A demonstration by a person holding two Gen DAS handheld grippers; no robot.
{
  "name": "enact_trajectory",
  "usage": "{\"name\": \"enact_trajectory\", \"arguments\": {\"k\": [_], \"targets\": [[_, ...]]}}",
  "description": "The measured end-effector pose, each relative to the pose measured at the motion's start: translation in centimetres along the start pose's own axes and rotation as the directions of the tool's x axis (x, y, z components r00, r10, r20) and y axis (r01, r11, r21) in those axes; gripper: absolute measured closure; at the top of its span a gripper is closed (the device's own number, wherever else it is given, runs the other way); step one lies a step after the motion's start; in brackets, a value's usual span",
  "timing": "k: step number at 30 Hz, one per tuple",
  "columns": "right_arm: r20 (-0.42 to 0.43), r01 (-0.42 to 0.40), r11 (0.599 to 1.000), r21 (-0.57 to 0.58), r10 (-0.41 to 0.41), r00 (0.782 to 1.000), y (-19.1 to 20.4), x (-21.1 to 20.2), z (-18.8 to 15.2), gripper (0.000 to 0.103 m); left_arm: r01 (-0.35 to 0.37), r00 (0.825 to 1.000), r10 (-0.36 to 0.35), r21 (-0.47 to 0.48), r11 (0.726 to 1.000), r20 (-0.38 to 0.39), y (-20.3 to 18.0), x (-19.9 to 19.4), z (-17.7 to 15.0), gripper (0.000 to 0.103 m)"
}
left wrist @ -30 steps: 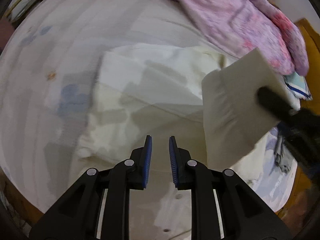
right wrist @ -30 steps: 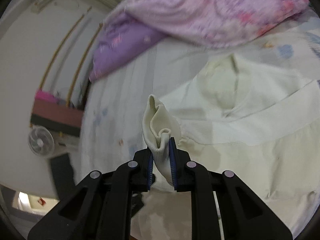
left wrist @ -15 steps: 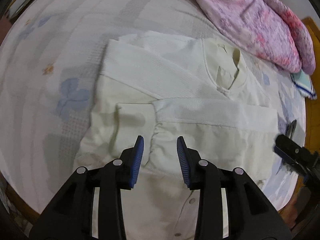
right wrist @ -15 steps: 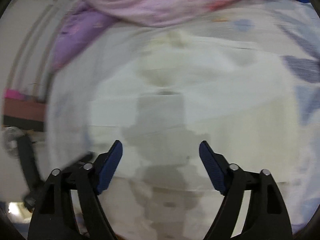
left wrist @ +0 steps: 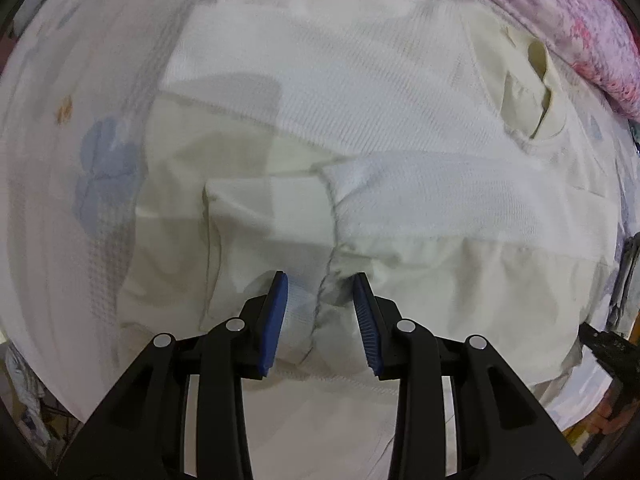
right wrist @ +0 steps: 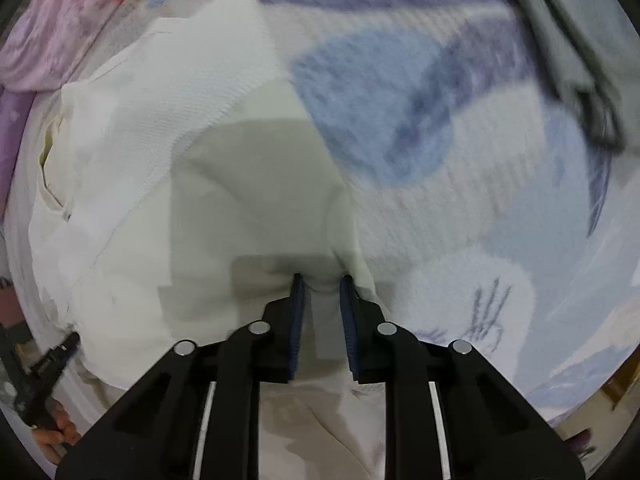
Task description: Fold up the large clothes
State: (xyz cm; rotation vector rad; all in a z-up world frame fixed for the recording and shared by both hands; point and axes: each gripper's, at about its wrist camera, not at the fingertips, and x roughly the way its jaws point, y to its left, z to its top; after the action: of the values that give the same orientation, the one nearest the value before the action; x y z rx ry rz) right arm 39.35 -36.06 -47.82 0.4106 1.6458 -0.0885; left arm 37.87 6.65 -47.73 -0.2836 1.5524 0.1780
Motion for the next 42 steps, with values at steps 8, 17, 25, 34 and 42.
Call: {"name": "enact_trajectory", "arguments": {"k": [8, 17, 25, 34, 42], "targets": [[0.126, 0.058, 0.995, -0.082, -0.047, 0.991, 3.5, -0.1, 11.0, 0.087, -0.022, 1.000, 0.022, 0.030, 0.999, 0.004, -1.3, 2.5, 4.1, 0.067], [-0.017, 0.053, 0.983, -0.174, -0.057, 0.998, 2.4, 0.5, 7.8, 0.089, -0.037, 0.999, 0.040, 0.065, 0.997, -0.038, -0.5, 0.8, 1.4, 0.068], [-0.049, 0.088, 0.960, -0.267, -0.105, 0.993, 1.2, 2.4, -4.2, 0.089, 0.024, 0.995, -0.023, 0.002, 1.000, -0.095, 2.0, 1.8, -5.0, 0.065], [-0.162, 0.059, 0.984, -0.168, -0.087, 0.983, 1.3, 1.1, 0.7, 0.069, 0.033, 0.996, -0.032, 0.014, 0.999, -0.088, 2.2, 1.3, -3.8, 0.058], [-0.068, 0.017, 0.971, -0.239, -0.034, 0.997, 5.0, -5.5, 2.8, 0.023, -0.001, 0.995, 0.006, 0.050, 0.999, -0.097, 0.9, -2.3, -5.7, 0.044]]}}
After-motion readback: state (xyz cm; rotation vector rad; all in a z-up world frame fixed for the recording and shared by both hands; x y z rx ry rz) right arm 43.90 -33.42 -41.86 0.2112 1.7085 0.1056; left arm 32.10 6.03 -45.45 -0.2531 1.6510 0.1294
